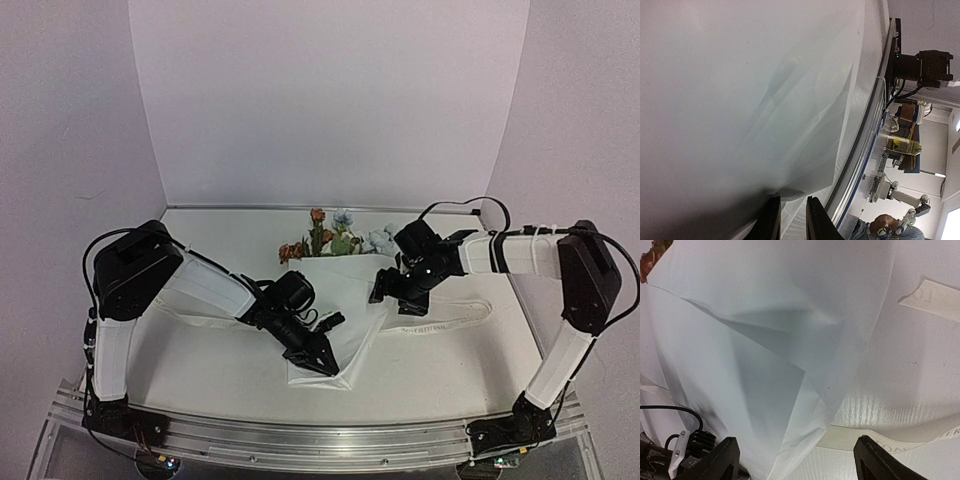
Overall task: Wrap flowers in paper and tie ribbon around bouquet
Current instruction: Adjust the fake flower in the folded bouquet.
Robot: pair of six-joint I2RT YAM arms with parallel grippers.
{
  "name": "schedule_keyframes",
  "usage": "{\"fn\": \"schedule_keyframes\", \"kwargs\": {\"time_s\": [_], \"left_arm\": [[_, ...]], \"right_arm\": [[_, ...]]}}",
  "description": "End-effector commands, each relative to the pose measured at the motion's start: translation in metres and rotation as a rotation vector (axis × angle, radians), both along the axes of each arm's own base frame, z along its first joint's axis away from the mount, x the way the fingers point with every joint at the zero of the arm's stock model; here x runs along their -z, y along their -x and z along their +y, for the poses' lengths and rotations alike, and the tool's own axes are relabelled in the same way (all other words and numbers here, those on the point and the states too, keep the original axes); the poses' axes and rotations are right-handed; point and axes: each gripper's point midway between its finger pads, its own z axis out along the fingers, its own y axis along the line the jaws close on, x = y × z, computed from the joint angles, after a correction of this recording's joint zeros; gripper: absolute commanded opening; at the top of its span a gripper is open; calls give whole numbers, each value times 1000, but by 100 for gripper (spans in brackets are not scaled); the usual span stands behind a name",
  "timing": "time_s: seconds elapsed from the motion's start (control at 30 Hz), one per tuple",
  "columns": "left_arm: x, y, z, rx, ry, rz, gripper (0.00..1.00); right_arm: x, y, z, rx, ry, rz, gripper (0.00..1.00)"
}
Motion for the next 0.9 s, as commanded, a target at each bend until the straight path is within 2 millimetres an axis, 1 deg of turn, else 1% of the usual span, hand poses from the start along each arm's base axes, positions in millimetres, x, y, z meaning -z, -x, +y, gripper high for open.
{"fn": "schedule_keyframes", "kwargs": {"time_s": [0.0,0.13,0.23,0.27,0.33,0.4,0.43,0.47,0.5,0.53,0.57,0.6,0.63,0.73,0.8,0.87], "left_arm": [[-13,-15,-5,-26,15,-74,20],[-12,-16,-6,-27,15,-69,20],[-13,-17,-4,-29,15,-68,20],[-13,-17,-3,-31,14,-67,20],[-13,-19,-2,-37,14,-66,20],[-13,-21,-1,-42,15,-62,20],[-13,-21,0,-46,16,-60,20],[-14,-22,0,-50,20,-58,19],[-14,-23,0,-53,21,-55,20],[-14,-24,-1,-56,23,-55,19],[-14,-24,-1,-57,24,-53,19],[-14,-24,-1,-56,25,-52,19],[-14,-24,-1,-57,25,-51,19],[-14,-25,0,-62,25,-49,19],[-15,-26,0,-66,28,-52,19],[-16,-26,0,-68,28,-54,19]], "right_arm": [[4,-7,10,-26,-68,27,84],[11,-17,18,-28,-78,30,82],[18,-20,20,-29,-72,39,70],[21,-20,21,-34,-70,42,62],[24,-22,21,-44,-64,34,37],[26,-22,22,-66,-61,25,16],[26,-22,23,-77,-60,19,10],[26,-21,22,-88,-57,14,9],[26,-20,21,-94,-51,9,12],[26,-19,19,-100,-43,3,16],[25,-17,16,-103,-33,1,24],[22,-16,13,-106,-25,-5,36],[16,-14,10,-107,-16,-16,47],[-1,-6,-4,-113,35,-23,70],[-16,-6,-14,-113,78,-49,81],[-30,-9,-25,-114,130,-66,89]]}}
